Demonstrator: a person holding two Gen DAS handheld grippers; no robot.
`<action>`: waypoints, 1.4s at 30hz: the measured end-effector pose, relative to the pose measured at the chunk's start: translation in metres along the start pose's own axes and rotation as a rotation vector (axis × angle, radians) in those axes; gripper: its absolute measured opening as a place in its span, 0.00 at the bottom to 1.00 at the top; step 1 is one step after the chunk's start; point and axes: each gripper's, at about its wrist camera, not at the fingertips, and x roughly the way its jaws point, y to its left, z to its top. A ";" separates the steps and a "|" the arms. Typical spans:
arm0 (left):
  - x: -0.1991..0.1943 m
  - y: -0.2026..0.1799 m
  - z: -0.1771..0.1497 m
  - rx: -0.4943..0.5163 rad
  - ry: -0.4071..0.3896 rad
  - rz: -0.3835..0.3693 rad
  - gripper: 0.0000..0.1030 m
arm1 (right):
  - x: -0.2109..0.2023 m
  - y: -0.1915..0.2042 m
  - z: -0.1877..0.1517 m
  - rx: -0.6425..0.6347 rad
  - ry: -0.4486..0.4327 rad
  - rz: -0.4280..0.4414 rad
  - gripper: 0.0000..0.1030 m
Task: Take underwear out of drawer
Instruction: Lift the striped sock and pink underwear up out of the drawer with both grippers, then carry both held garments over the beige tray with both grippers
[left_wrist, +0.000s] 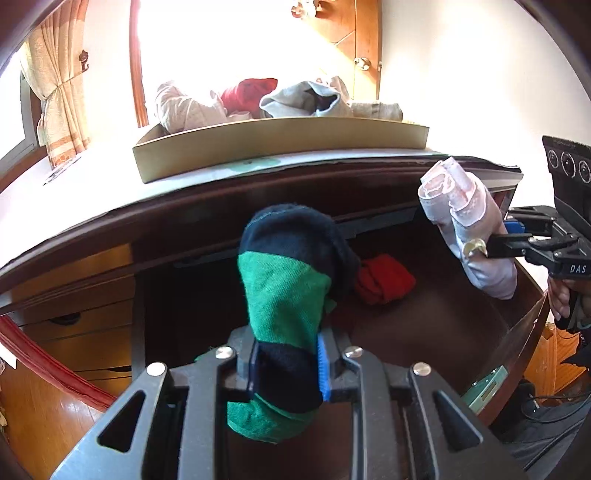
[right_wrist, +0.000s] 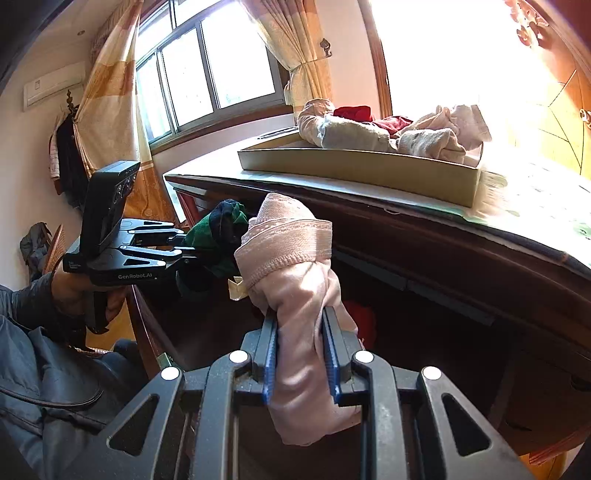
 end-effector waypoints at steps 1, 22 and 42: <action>-0.001 0.000 0.001 -0.002 -0.008 0.003 0.21 | 0.001 0.000 0.001 -0.001 -0.007 -0.002 0.24; -0.021 -0.002 0.008 -0.023 -0.157 0.035 0.21 | -0.019 0.007 -0.006 -0.045 -0.175 0.012 0.24; -0.040 0.003 0.010 -0.035 -0.244 0.059 0.21 | -0.027 0.010 -0.008 -0.052 -0.247 0.027 0.24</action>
